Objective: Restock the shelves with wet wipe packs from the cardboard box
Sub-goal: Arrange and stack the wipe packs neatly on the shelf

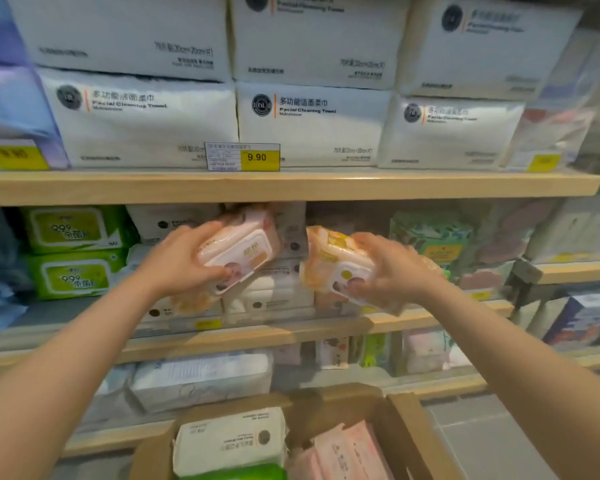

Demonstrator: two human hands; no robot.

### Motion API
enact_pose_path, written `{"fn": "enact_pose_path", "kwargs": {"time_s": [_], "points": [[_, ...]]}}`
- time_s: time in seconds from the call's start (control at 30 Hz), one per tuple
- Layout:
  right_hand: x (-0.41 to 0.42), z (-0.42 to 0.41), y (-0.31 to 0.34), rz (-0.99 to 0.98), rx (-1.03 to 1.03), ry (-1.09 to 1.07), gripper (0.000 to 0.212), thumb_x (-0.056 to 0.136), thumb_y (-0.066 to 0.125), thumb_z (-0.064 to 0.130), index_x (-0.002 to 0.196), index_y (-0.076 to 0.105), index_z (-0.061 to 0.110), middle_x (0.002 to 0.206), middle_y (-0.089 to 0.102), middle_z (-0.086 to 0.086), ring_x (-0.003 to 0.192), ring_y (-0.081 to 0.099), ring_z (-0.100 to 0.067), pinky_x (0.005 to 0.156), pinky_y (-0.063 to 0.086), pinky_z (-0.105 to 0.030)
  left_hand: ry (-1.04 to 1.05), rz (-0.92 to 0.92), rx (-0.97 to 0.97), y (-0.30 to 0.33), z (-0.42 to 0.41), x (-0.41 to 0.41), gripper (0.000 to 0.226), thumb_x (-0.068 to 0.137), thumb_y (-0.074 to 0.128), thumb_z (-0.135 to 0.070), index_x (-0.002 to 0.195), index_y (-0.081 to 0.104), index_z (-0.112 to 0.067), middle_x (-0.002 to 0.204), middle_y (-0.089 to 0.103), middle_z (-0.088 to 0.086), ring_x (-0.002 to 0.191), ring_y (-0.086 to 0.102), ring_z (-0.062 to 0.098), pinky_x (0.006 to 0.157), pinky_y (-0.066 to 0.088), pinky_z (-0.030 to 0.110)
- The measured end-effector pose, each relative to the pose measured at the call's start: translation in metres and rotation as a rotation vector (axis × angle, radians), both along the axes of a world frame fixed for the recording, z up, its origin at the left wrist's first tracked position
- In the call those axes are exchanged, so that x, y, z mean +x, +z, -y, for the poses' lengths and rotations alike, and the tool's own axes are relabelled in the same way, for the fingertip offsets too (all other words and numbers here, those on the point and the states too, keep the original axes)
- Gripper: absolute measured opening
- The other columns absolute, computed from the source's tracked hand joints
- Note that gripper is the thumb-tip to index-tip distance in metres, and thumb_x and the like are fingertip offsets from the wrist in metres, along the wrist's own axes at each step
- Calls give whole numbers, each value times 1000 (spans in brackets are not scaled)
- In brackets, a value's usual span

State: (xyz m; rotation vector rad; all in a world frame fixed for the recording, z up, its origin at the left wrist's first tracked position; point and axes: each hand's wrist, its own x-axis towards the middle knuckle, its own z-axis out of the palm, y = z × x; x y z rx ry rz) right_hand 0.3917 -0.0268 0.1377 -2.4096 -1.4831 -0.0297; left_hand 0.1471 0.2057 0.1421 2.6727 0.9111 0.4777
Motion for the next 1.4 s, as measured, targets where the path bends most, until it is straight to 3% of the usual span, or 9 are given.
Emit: {"fn": "enact_pose_path", "kwargs": {"time_s": [0.13,0.37,0.47,0.6,0.67,0.77,0.93,1.3,1.4], "points": [[6,-46,15,221,-128,2,73,81,65,49,143,31,30,136,50,-3,124,44,-27,107,29,-44,80,-189,113,-9,-1,20,71,76,63,-60,134,44,-24,129,55,5,118,49,27,87,44,37],[19,-81,-30,29,-89,-82,82,84,63,36,150,16,26,139,44,-13,128,40,-38,101,37,-56,223,-331,528,-24,24,43,45,78,50,-59,106,56,-24,96,62,7,93,55,30,79,36,40],[0,-79,-49,44,74,-154,72,77,61,59,130,43,13,109,58,-12,111,51,-36,87,43,-47,289,-284,553,-36,31,55,48,78,55,-59,106,59,-21,100,62,11,96,54,32,86,36,44],[-6,-88,-61,134,106,-255,60,80,52,68,104,53,13,100,59,-11,100,54,-33,85,44,-46,307,-235,584,-44,31,61,57,75,55,-65,105,63,-18,97,63,16,92,55,35,85,36,44],[2,-102,-65,165,45,-295,55,85,48,61,114,55,15,114,58,-14,113,52,-36,96,41,-53,317,-223,586,-45,30,61,64,74,49,-70,108,63,-17,96,63,17,93,55,35,84,35,44],[20,-118,-72,227,93,-391,70,85,43,64,144,27,31,150,26,-12,141,15,-36,106,12,-66,331,-224,611,-47,30,63,66,74,46,-72,108,62,-18,97,63,17,93,54,35,83,35,44],[39,-128,-85,249,140,-431,72,84,45,66,145,21,37,156,17,-10,144,5,-34,105,8,-69,350,-171,609,-47,26,64,64,67,54,-71,82,65,-9,76,60,22,78,55,35,74,34,41],[35,-121,-77,245,92,-411,81,79,38,75,147,11,41,158,3,-5,145,-3,-35,103,1,-72,344,-229,534,-40,24,61,63,73,48,-73,108,62,-22,111,59,18,98,53,35,79,35,39],[30,-103,-60,103,-18,-401,72,75,33,72,128,47,26,143,31,-18,138,22,-38,110,10,-65,316,-222,450,-33,18,55,69,74,49,-74,121,55,-24,113,57,15,103,51,34,81,37,38]]}}
